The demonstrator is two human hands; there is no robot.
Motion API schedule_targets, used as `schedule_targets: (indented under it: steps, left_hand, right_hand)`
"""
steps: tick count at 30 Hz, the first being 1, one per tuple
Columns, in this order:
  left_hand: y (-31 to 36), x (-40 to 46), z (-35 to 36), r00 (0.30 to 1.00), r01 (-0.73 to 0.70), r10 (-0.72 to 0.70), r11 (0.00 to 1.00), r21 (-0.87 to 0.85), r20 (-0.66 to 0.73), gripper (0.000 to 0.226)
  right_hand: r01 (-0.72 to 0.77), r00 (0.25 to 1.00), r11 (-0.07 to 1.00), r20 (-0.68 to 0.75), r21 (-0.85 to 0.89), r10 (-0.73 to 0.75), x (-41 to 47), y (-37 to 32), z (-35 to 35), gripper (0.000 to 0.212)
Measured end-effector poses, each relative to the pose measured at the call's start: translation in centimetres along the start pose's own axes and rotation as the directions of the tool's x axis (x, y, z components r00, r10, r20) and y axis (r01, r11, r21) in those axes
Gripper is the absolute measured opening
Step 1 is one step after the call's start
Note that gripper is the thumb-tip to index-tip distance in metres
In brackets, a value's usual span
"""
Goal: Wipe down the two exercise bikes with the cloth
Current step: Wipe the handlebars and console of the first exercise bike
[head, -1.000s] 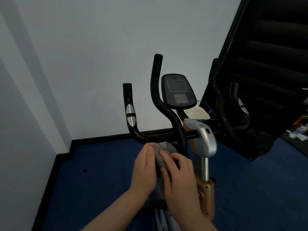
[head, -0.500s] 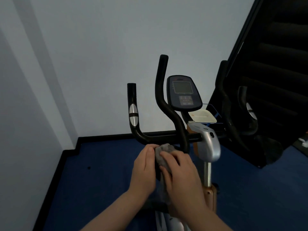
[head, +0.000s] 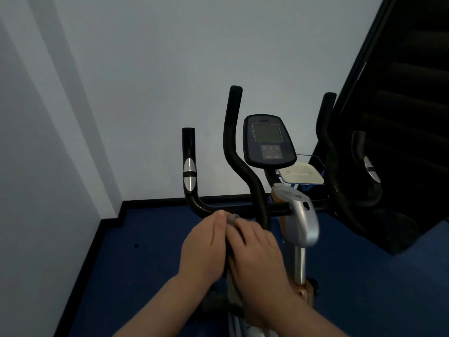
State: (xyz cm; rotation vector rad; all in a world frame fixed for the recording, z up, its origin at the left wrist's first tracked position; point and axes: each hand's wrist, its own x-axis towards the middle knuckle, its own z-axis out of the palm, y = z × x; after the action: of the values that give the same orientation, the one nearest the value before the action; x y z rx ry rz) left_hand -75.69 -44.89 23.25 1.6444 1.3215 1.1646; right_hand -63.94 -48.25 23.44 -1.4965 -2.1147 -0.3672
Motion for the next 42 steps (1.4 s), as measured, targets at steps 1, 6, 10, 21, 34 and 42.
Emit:
schedule_targets:
  steps: [1, 6, 10, 21, 34, 42]
  left_hand:
    - [0.1, 0.1, 0.2, 1.000, 0.006, -0.006, 0.999, -0.034, -0.007, 0.048]
    - [-0.7, -0.3, 0.5, 0.999, 0.024, -0.028, 0.997, -0.076, -0.046, 0.044]
    - [-0.9, -0.3, 0.6, 0.996, 0.048, -0.053, 0.996, -0.069, -0.076, 0.048]
    - [-0.8, -0.4, 0.7, 0.996, 0.067, -0.075, 0.989, -0.128, -0.057, 0.047]
    - [-0.9, -0.3, 0.8, 0.995, 0.066, -0.069, 0.997, -0.046, -0.074, 0.042]
    - [-0.4, -0.5, 0.7, 0.997, 0.060, -0.059, 0.998, 0.020, -0.055, 0.042]
  right_hand:
    - [-0.016, 1.000, 1.000, 0.000, -0.002, 0.016, 0.9, 0.1, -0.1, 0.054]
    - [0.047, 0.999, 0.999, -0.009, -0.007, -0.047, -1.2, 1.4, -0.4, 0.054]
    - [0.087, 0.996, 0.996, 0.016, 0.014, -0.087, -2.1, 2.1, -0.9, 0.061]
    - [-0.111, 0.994, 0.990, -0.011, 0.091, 0.112, -0.9, 1.8, -1.0, 0.070]
    - [-0.327, 0.939, 0.928, 0.170, 0.177, 0.298, 0.9, 3.0, -2.5, 0.029]
    - [-0.409, 0.904, 0.879, 0.239, 0.245, 0.354, 2.1, 2.6, -1.6, 0.015]
